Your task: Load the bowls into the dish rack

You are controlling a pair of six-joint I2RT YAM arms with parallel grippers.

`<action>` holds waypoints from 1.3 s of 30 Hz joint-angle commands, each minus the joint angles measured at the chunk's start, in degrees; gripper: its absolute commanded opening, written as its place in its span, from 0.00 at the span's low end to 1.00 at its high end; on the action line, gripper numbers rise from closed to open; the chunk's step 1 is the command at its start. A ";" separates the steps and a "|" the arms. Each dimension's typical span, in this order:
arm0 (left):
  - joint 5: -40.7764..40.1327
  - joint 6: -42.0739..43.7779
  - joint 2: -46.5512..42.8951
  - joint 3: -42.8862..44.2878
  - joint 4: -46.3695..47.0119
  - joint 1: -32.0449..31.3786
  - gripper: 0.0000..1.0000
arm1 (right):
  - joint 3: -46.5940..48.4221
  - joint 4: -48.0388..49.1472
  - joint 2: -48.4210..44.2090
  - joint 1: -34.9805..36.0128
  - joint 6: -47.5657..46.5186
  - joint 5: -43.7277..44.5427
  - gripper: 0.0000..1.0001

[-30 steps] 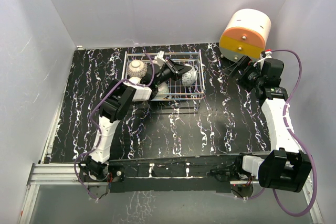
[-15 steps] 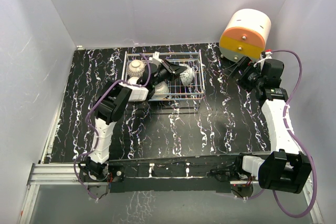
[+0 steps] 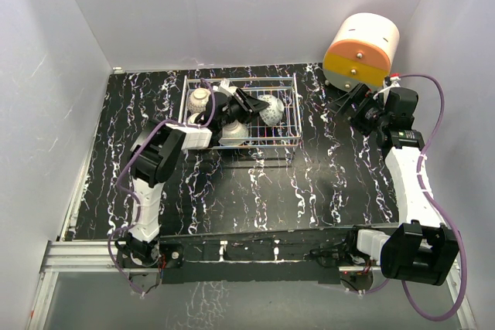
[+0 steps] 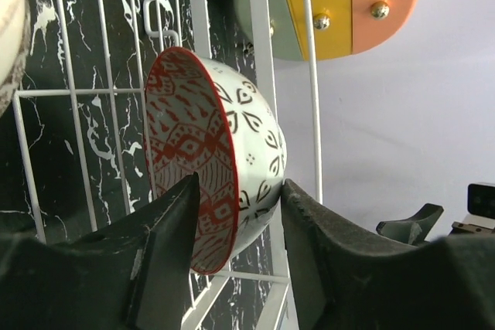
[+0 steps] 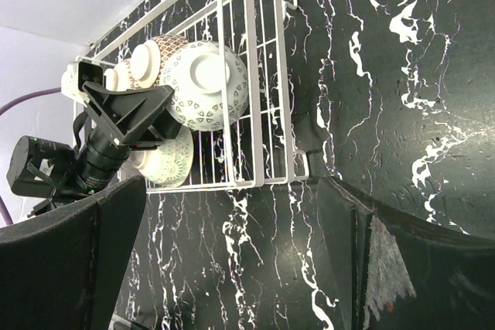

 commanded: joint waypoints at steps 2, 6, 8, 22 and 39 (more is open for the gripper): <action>-0.55 5.38 -2.36 -0.39 -11.64 0.00 0.45 | -0.50 2.46 -2.19 -0.28 0.14 -0.91 0.96; -1.84 8.56 -3.59 0.97 -15.90 -0.02 0.48 | -0.54 2.47 -2.20 -0.30 0.17 -0.98 0.96; -2.46 9.68 -4.16 1.69 -17.88 -0.02 0.50 | -0.51 2.61 -2.11 -0.35 0.25 -1.04 0.96; -8.43 11.81 -7.17 6.01 -26.39 -0.01 0.62 | -0.22 3.03 -1.71 -0.28 0.43 -1.42 0.96; -11.24 15.20 -8.75 12.70 -32.84 -0.01 0.63 | -0.76 3.37 -1.90 -0.28 0.59 -1.70 0.96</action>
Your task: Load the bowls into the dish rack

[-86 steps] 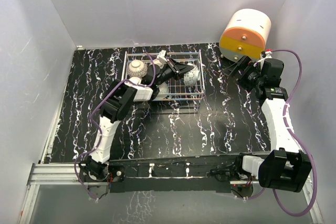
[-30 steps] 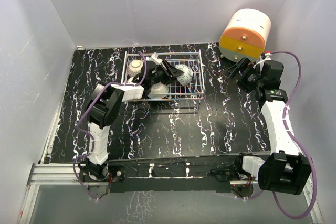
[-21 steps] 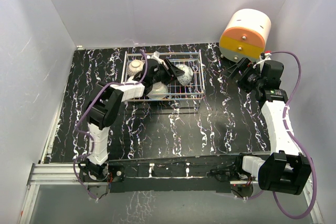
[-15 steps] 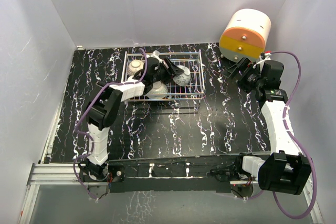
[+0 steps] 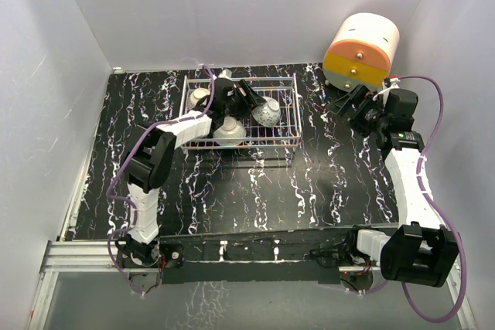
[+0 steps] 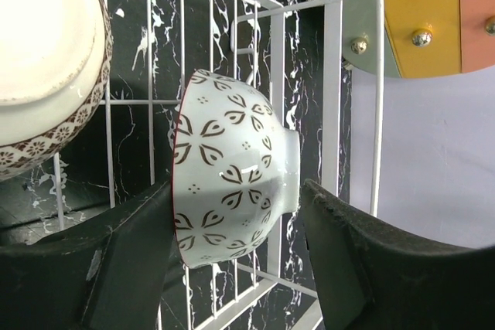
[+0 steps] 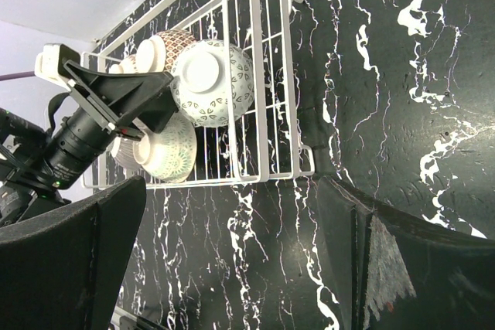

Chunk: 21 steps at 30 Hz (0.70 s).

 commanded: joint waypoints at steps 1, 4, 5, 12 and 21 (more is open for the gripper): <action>-1.75 2.17 -3.47 3.47 -3.65 0.58 0.63 | -0.04 3.19 -1.29 -0.30 -0.14 -0.67 0.96; -2.02 3.17 -3.31 4.89 -4.96 0.58 0.63 | -0.20 3.36 -1.33 -0.33 0.03 -0.74 0.96; -2.10 3.32 -3.24 5.26 -5.41 0.56 0.63 | -0.33 3.44 -1.35 -0.29 0.12 -0.81 0.96; -3.02 5.90 -3.22 7.07 -8.73 0.48 0.63 | -0.48 3.54 -1.42 -0.28 0.15 -0.92 0.96; -6.26 11.66 -4.96 8.66 -13.96 -0.34 0.63 | -0.77 3.80 -1.58 -0.28 0.30 -1.12 0.96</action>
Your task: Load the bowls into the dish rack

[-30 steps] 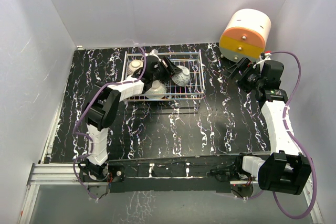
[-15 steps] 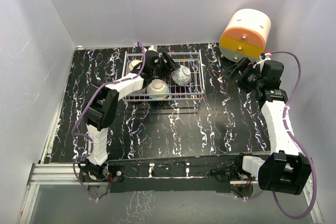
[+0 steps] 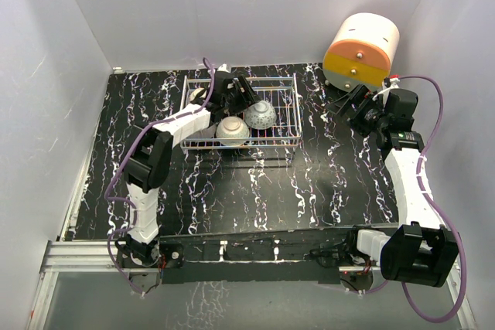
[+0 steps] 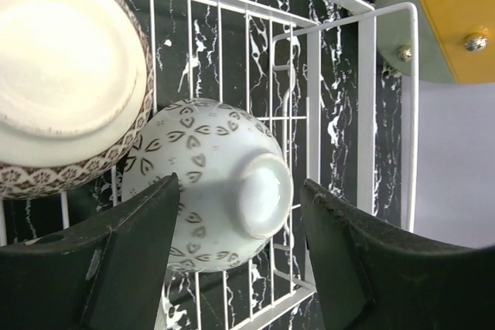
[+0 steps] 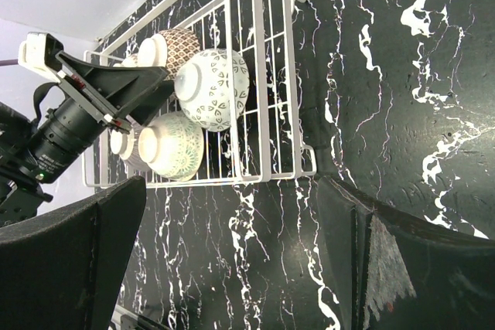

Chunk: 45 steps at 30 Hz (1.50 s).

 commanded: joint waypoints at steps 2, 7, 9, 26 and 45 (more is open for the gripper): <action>-3.09 4.91 -5.43 2.71 -4.27 -0.92 0.63 | -0.66 3.54 -1.56 -0.29 0.24 -0.74 0.96; -4.95 7.54 -6.78 3.70 -6.16 -1.37 0.63 | -0.61 3.63 -1.47 -0.28 -0.06 -0.90 0.95; -5.37 9.20 -7.16 5.03 -7.66 -1.60 0.66 | -0.43 3.65 -1.64 -0.28 -0.45 -0.53 0.95; -14.85 32.76 -18.69 17.88 -26.15 -4.59 0.97 | 6.92 2.72 5.13 2.21 -4.67 -2.25 0.98; -24.27 38.76 -48.92 -5.02 -34.69 -0.32 0.97 | 21.35 -4.26 17.43 30.12 -10.35 17.91 0.98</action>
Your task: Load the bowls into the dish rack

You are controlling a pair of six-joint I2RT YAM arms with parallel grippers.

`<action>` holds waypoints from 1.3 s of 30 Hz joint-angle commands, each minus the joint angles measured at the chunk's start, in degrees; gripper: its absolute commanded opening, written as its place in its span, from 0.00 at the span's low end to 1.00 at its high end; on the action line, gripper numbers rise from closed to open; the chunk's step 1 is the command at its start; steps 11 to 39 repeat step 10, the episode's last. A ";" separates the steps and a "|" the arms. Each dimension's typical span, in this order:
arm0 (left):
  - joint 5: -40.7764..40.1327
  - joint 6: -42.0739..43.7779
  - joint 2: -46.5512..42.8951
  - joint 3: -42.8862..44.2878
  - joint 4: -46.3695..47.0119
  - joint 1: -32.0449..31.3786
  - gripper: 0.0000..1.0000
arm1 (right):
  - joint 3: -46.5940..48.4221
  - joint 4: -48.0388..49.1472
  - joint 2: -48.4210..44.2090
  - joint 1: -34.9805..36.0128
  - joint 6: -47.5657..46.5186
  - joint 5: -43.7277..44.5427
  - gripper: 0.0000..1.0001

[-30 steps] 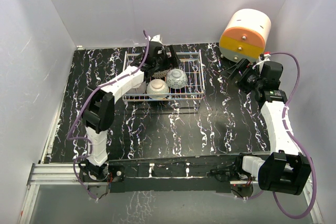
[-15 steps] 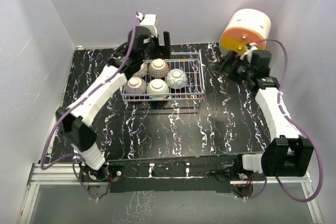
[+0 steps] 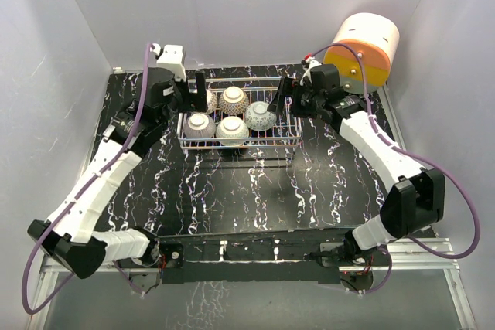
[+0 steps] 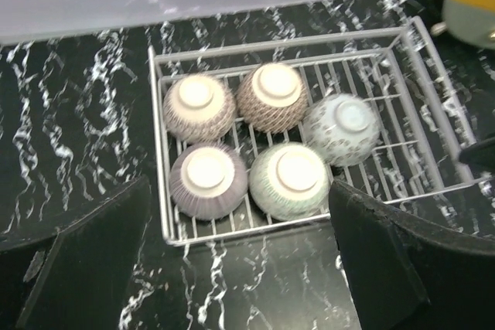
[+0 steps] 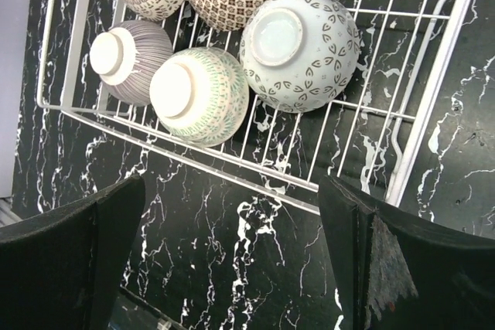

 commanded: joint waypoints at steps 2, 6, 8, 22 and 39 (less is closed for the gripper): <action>-1.49 -0.73 -4.20 -3.80 -2.25 1.21 0.97 | -0.11 3.32 -4.41 0.29 -1.26 3.90 0.98; -1.24 -1.41 -4.19 -4.13 -2.61 1.31 0.97 | -0.77 3.50 -6.07 0.29 -1.63 5.32 0.98; -0.88 -1.78 -4.21 -4.51 -2.13 1.28 0.97 | -0.62 2.60 -6.06 0.28 -1.67 6.72 0.98; -0.70 -2.07 -4.35 -4.89 -1.78 1.30 0.97 | -0.61 2.09 -6.23 0.27 -2.00 7.87 0.99; -0.70 -2.07 -4.35 -4.89 -1.78 1.30 0.97 | -0.61 2.09 -6.23 0.27 -2.00 7.87 0.99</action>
